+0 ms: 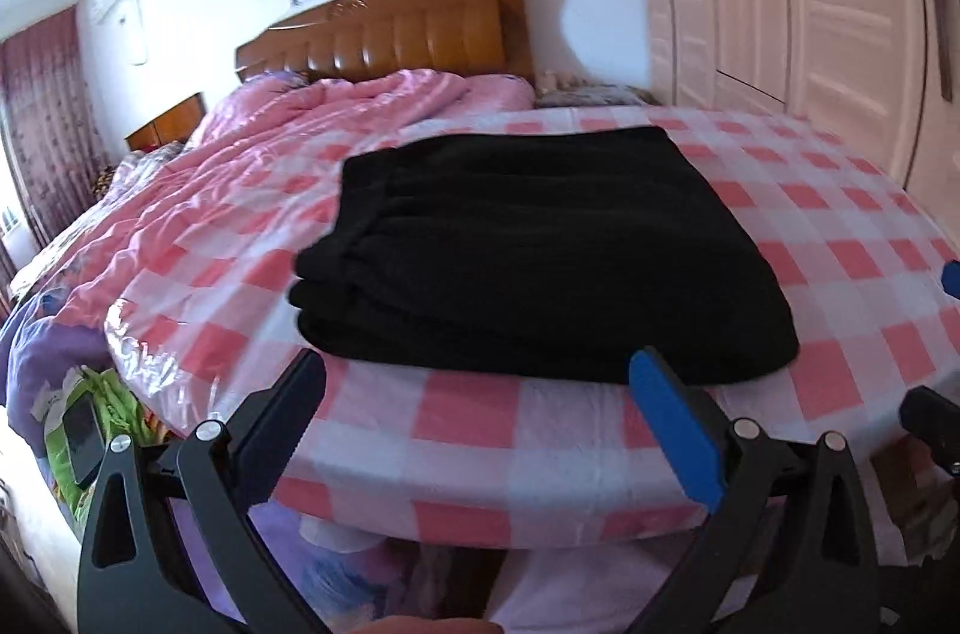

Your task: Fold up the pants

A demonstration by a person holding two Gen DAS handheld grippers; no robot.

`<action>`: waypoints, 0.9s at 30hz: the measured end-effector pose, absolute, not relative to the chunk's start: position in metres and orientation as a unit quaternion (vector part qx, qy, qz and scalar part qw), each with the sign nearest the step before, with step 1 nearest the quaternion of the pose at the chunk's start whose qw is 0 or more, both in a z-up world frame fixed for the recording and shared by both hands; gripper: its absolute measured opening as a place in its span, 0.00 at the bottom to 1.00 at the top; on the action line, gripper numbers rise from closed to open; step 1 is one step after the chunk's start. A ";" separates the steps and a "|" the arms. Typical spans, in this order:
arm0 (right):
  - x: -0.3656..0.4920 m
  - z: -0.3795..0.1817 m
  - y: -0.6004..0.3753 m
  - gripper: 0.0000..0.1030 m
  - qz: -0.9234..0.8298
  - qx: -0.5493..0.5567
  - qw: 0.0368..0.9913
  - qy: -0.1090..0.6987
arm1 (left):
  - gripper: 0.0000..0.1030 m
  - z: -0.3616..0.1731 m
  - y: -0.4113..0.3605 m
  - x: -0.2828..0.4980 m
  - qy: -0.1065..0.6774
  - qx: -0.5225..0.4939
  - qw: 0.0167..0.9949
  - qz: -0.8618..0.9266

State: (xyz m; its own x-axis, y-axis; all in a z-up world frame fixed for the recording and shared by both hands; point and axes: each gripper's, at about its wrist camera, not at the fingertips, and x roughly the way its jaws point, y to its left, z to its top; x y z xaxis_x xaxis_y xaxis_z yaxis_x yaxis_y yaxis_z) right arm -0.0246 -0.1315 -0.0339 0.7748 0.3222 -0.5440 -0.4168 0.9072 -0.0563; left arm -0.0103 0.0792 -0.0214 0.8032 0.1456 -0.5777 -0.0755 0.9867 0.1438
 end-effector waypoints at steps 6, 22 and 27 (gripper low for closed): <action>-0.024 -0.036 -0.131 0.96 0.195 -0.083 0.938 0.273 | 0.98 -0.024 0.081 -0.011 0.308 0.050 0.948 0.060; -0.024 -0.036 -0.131 0.96 0.192 -0.081 0.939 0.274 | 0.98 -0.024 0.087 -0.009 0.318 0.032 0.946 0.062; -0.024 -0.036 -0.131 0.96 0.193 -0.081 0.938 0.275 | 0.98 -0.023 0.087 -0.009 0.319 0.029 0.945 0.063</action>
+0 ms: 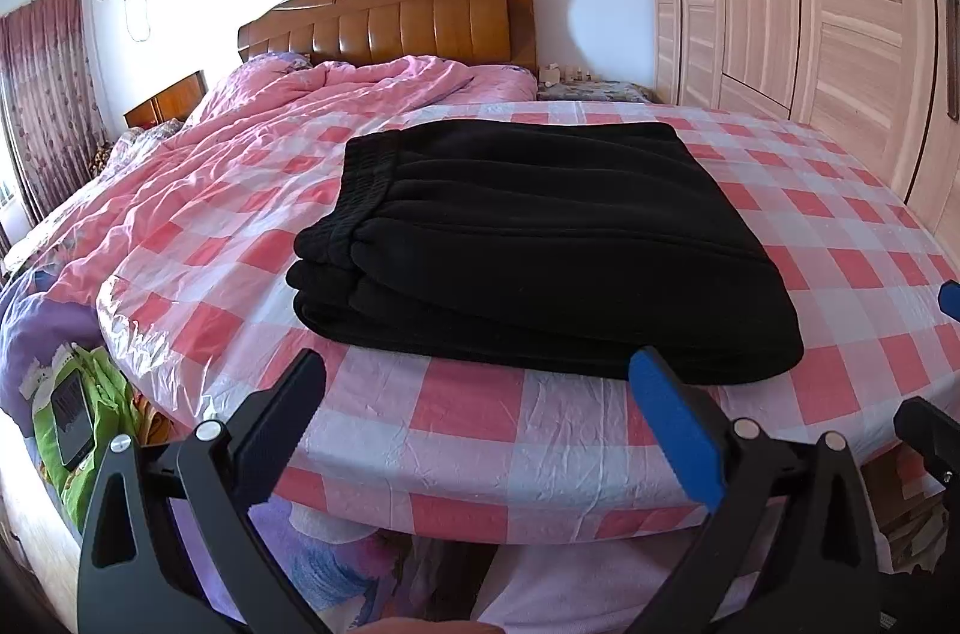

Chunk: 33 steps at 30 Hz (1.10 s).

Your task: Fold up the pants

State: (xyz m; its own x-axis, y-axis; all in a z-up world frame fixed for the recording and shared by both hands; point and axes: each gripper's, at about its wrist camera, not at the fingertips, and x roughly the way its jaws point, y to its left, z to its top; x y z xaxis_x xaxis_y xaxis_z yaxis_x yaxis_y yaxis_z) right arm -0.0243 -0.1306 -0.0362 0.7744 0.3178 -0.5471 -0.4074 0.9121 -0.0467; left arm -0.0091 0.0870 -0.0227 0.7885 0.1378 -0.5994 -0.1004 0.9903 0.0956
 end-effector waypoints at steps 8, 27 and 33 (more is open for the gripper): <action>-0.024 -0.037 -0.130 0.96 0.196 -0.083 0.937 0.278 | 0.98 -0.022 0.089 -0.008 0.321 0.024 0.945 0.063; -0.023 -0.038 -0.130 0.96 0.197 -0.084 0.936 0.279 | 0.98 -0.022 0.091 -0.008 0.322 0.020 0.944 0.064; -0.023 -0.037 -0.130 0.96 0.197 -0.084 0.936 0.279 | 0.98 -0.023 0.090 -0.008 0.322 0.019 0.944 0.066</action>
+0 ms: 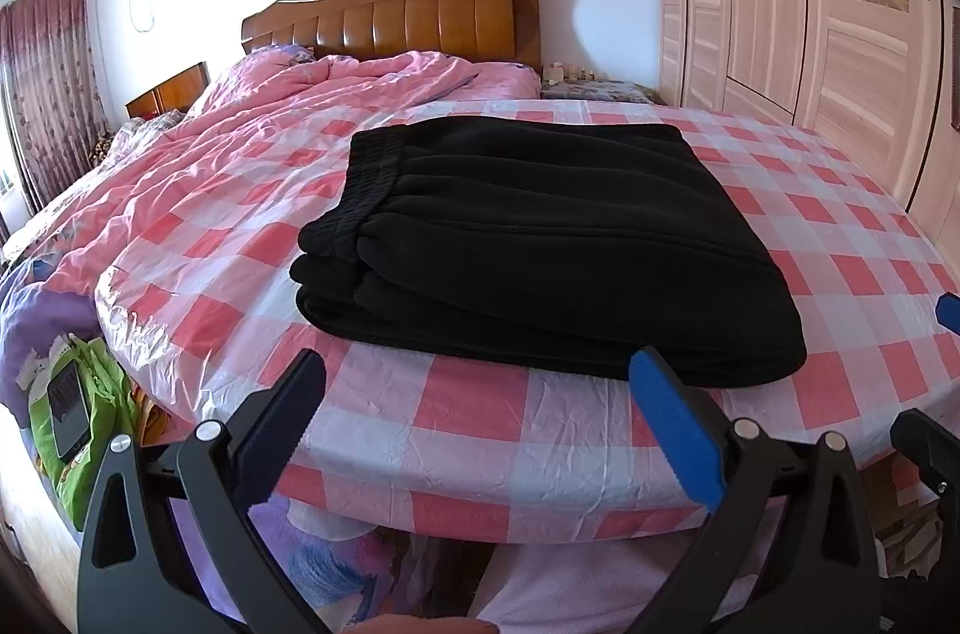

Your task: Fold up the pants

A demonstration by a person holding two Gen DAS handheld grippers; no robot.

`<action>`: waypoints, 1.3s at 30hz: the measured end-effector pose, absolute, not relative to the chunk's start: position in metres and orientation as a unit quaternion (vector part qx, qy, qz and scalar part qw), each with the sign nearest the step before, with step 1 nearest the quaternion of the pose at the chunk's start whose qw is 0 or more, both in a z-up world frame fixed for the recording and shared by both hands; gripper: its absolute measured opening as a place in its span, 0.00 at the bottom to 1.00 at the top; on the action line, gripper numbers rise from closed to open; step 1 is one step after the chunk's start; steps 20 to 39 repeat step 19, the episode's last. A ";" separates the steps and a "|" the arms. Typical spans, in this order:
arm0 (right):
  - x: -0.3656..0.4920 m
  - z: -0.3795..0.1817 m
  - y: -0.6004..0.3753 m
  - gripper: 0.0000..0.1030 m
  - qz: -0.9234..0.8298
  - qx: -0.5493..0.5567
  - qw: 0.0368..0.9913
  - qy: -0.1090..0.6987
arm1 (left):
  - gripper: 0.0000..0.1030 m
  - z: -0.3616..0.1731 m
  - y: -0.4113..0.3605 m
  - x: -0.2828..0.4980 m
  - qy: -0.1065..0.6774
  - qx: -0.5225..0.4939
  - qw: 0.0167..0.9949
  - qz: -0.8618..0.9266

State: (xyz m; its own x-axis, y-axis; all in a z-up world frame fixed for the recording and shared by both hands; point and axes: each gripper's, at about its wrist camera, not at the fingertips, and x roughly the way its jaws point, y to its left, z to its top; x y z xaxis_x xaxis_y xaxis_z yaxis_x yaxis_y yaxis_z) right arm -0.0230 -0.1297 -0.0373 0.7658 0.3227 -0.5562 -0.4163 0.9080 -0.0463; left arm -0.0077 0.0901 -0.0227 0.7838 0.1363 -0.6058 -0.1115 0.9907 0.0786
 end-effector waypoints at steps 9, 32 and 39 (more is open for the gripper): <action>-0.023 -0.038 -0.129 0.96 0.198 -0.084 0.936 0.280 | 0.98 -0.023 0.089 -0.009 0.322 0.018 0.944 0.068; -0.026 -0.041 -0.128 0.96 0.201 -0.086 0.935 0.280 | 0.98 -0.025 0.090 -0.008 0.329 0.009 0.942 0.064; -0.026 -0.041 -0.128 0.96 0.201 -0.086 0.935 0.280 | 0.98 -0.025 0.090 -0.008 0.329 0.009 0.942 0.064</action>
